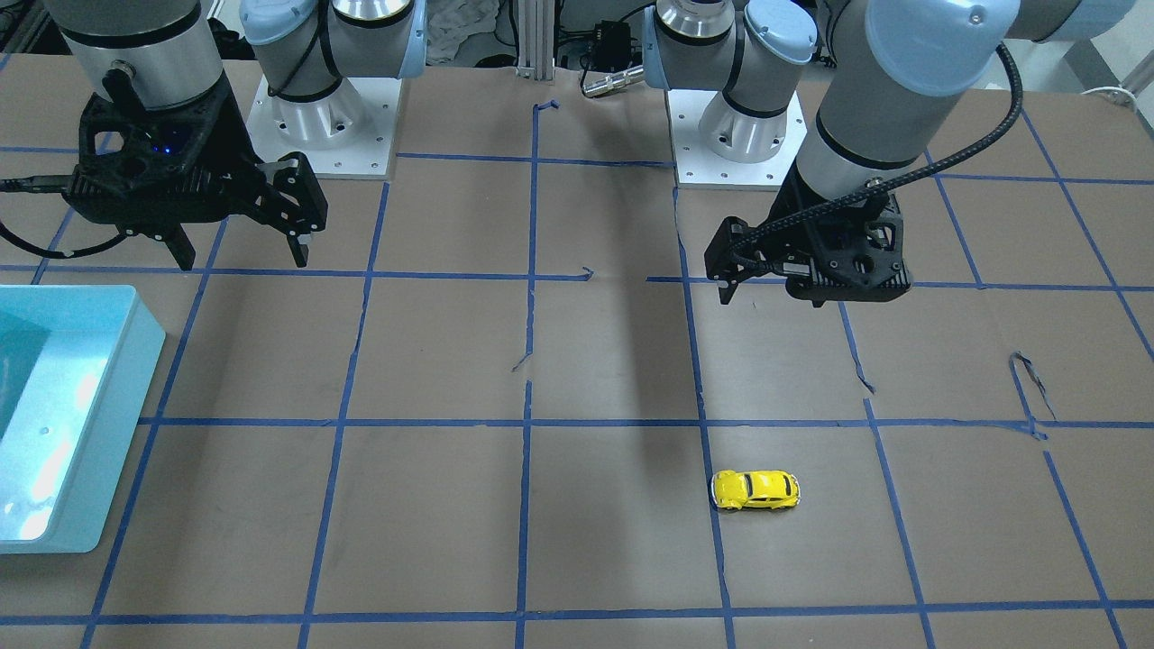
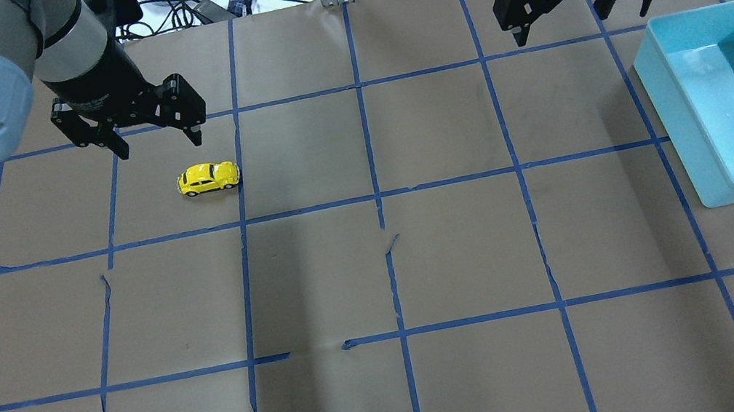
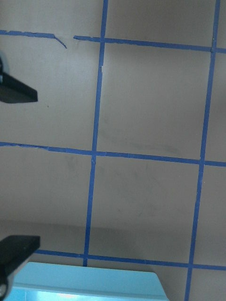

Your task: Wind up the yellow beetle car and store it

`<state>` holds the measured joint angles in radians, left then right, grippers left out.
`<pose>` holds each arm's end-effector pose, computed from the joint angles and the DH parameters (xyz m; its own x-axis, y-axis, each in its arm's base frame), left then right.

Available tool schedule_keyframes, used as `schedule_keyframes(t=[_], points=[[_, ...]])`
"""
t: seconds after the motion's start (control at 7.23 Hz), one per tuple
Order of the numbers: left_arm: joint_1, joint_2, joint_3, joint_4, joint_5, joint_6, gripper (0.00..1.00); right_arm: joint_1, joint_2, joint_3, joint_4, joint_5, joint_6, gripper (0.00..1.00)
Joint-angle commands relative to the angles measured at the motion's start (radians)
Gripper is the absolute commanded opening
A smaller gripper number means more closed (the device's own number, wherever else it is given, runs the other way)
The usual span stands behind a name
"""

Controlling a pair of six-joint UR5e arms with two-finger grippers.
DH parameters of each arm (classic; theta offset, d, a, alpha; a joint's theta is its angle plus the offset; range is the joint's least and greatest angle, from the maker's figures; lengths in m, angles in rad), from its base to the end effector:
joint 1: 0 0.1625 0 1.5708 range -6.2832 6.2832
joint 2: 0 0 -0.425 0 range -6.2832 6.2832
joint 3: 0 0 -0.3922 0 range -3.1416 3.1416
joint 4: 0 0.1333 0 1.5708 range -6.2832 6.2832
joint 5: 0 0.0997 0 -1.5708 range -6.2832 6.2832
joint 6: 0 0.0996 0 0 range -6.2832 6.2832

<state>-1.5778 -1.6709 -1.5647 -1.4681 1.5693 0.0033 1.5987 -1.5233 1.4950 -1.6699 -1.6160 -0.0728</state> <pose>-0.1372 -0.5326 0.4498 -0.9999 0.0103 0.0015 0.0103 0.9999 -0.0087 0.1434 -0.5200 0.5121 -0.9941 -0.0942 0.0539 -0.1002 0.9873 -0.1235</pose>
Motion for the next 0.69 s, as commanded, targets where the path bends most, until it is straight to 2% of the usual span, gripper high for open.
schedule_keyframes(t=[0.0,0.55], points=[[0.001,0.002,-0.005,0.0,0.0,0.001,1.0,-0.002,0.002,-0.006,0.01,0.007,0.002,1.0],[0.007,0.008,-0.005,0.002,0.0,0.0,1.0,-0.002,0.003,-0.004,0.01,0.008,0.001,1.0]])
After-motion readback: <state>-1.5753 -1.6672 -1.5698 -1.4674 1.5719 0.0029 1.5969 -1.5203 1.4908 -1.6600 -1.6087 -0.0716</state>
